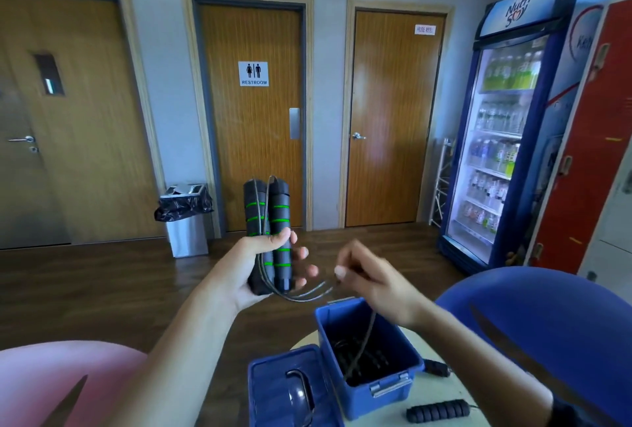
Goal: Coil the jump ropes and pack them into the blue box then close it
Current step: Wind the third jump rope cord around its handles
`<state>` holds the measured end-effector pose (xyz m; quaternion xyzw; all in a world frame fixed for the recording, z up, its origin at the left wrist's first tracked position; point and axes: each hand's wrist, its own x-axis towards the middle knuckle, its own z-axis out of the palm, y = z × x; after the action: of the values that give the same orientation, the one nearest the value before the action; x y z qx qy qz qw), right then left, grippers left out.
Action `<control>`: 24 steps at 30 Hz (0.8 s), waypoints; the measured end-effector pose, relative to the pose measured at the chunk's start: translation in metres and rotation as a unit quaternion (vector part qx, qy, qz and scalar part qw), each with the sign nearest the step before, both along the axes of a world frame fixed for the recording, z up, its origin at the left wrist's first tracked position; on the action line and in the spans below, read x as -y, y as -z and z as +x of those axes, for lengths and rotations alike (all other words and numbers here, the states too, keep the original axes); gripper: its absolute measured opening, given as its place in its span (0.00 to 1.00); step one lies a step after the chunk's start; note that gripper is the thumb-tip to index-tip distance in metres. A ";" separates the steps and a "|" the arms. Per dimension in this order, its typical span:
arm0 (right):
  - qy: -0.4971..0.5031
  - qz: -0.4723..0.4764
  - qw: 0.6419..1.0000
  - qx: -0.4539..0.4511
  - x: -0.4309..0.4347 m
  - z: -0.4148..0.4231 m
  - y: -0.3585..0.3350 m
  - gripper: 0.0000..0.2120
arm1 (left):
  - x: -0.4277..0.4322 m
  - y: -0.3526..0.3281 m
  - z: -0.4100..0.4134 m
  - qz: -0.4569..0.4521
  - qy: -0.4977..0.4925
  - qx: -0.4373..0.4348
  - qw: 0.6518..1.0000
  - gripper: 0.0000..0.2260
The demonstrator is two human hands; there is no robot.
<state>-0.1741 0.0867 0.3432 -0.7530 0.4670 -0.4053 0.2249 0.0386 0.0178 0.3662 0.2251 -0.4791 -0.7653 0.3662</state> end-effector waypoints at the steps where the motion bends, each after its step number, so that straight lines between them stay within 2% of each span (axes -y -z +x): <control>1: -0.007 -0.057 0.998 -0.012 0.000 0.001 -0.015 0.09 | -0.001 -0.001 0.001 0.013 0.018 -0.002 1.000 0.17; 3: -0.017 -0.135 0.990 -0.041 0.003 0.006 -0.039 0.08 | -0.006 -0.006 0.001 0.029 0.068 -0.003 0.997 0.25; 6: -0.030 -0.167 0.982 -0.083 0.011 0.014 -0.059 0.09 | -0.015 -0.015 0.000 0.007 0.114 0.026 0.993 0.32; 9: -0.050 -0.182 0.975 -0.116 0.014 0.020 -0.070 0.09 | -0.019 -0.019 -0.001 0.001 0.129 0.011 0.992 0.25; 12: -0.066 -0.187 0.971 -0.135 0.014 0.025 -0.074 0.07 | -0.017 -0.018 0.000 0.007 0.187 -0.023 0.982 0.18; 14: -0.077 -0.162 0.978 -0.109 0.012 0.026 -0.072 0.06 | -0.016 -0.017 0.002 -0.002 0.217 -0.036 0.975 0.15; 16: -0.077 -0.128 0.987 -0.055 0.012 0.026 -0.064 0.08 | -0.016 -0.018 0.004 -0.010 0.217 -0.029 0.976 0.19; 18: -0.045 -0.077 0.996 -0.021 0.015 0.023 -0.051 0.16 | -0.014 -0.020 0.008 -0.014 0.198 -0.011 0.980 0.26; 21: -0.010 0.064 0.998 -0.010 0.024 0.010 -0.026 0.30 | -0.010 -0.024 0.015 -0.019 0.166 0.028 0.986 0.33; 24: -0.010 0.125 0.992 0.033 0.024 0.006 -0.011 0.28 | -0.006 -0.024 0.023 -0.011 0.137 0.086 0.987 0.34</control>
<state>-0.1678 0.0627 0.3542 -0.7099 0.4991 -0.3662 0.3360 0.0618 0.0236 0.3903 0.2180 -0.5435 -0.7807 0.2182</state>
